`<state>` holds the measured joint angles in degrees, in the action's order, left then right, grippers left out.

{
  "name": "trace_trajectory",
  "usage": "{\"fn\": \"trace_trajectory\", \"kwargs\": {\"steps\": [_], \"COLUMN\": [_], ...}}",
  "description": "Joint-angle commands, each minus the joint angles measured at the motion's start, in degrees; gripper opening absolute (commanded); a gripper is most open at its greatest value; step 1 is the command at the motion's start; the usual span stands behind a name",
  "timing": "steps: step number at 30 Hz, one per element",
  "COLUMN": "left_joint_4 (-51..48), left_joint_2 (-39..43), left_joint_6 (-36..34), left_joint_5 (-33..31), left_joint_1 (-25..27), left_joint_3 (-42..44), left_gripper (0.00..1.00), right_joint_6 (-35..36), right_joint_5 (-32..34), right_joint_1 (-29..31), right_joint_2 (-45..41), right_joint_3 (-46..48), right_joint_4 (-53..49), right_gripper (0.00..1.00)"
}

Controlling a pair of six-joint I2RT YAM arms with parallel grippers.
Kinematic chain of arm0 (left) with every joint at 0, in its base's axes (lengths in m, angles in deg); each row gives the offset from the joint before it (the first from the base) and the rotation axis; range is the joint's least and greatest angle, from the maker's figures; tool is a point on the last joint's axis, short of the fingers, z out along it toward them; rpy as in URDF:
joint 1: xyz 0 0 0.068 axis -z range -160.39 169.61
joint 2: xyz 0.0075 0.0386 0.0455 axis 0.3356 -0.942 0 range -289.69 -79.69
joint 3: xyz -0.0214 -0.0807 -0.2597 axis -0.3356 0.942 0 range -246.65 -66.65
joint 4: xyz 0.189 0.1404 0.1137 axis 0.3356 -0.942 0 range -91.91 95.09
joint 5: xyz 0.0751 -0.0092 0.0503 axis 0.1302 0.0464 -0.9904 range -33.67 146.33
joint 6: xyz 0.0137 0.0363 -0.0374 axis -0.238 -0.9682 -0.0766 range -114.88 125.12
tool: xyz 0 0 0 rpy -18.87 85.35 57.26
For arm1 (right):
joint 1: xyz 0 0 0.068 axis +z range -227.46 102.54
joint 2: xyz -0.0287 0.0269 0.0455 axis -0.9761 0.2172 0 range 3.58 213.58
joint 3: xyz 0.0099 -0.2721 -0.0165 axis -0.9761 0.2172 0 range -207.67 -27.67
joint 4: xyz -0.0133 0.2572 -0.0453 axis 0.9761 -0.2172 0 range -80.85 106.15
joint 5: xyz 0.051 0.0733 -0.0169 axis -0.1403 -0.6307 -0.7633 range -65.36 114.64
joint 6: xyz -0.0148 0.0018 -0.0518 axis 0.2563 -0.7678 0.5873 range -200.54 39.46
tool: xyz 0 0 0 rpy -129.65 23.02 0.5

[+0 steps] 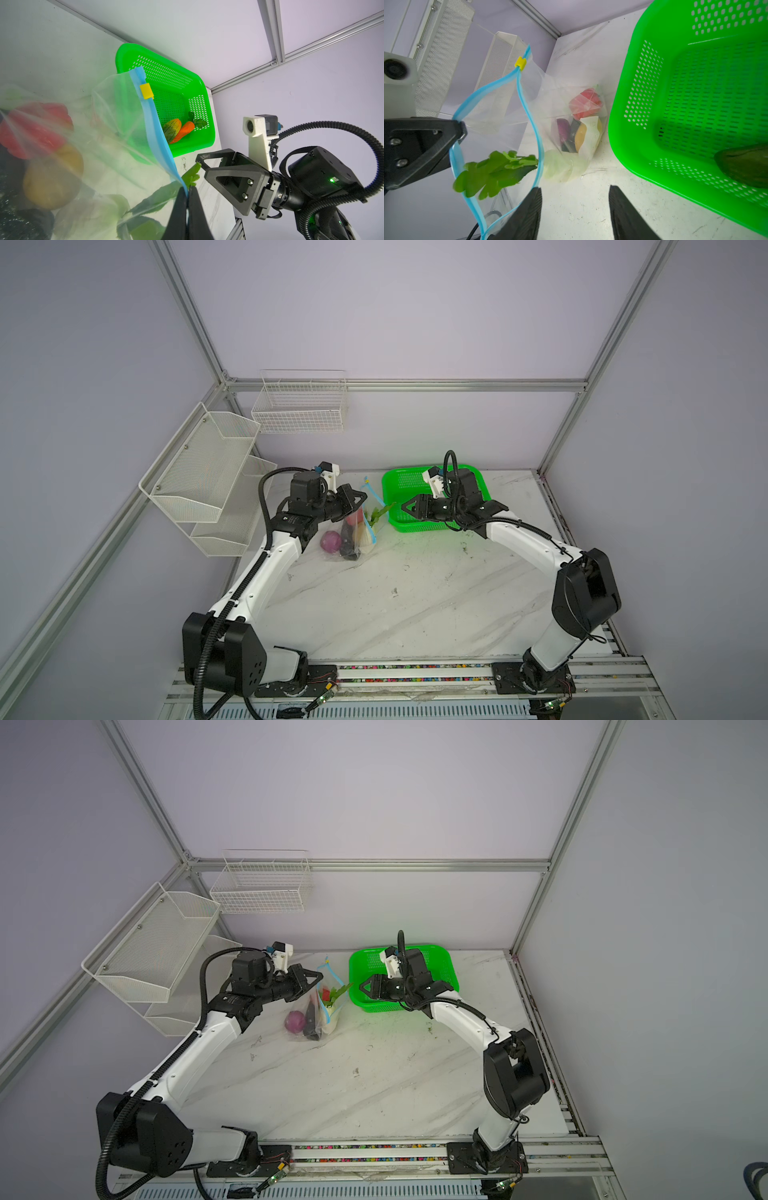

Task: Place the food in the zip-top bag and seal the zipper
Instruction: 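Close the right gripper on the blue zipper edge beside the left gripper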

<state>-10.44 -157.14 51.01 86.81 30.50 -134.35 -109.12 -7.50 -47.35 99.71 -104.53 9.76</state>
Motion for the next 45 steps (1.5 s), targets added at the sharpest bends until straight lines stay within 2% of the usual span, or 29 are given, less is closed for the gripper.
{"fn": "trace_trajectory", "kwargs": {"steps": [1,7,17,29,32,45], "left_joint_4": [2.85,2.90,2.82,2.10,1.73,-1.79], "left_joint_2": [1.66,1.53,1.87,1.68,1.77,4.12], "left_joint_6": [-0.36,-0.27,-0.36,-0.80,-1.02,-2.54], "left_joint_5": [1.48,1.60,1.59,1.16,1.07,-1.33], "left_joint_1": [0.05,0.10,0.09,0.07,0.09,-1.13], "left_joint_3": [-3.83,-3.75,-3.84,-4.89,-5.54,-8.89], "left_gripper": [0.00,0.00,0.00,0.00,0.00,0.00], "right_joint_6": [-2.88,-4.00,-4.86,-5.79,-5.98,-5.88], "right_joint_5": [-0.19,-2.25,-3.02,-5.96,-5.87,-3.75], "right_joint_1": [1.21,4.84,5.95,6.36,6.59,8.74], "right_joint_2": [-0.89,3.79,8.06,8.72,8.52,9.24], "right_joint_3": [1.54,-2.45,-4.79,-7.03,-7.91,-17.29], "right_joint_4": [2.11,3.73,5.34,5.96,5.61,1.32], "right_gripper": [0.52,0.50,0.41,0.05,0.00,0.00]}}
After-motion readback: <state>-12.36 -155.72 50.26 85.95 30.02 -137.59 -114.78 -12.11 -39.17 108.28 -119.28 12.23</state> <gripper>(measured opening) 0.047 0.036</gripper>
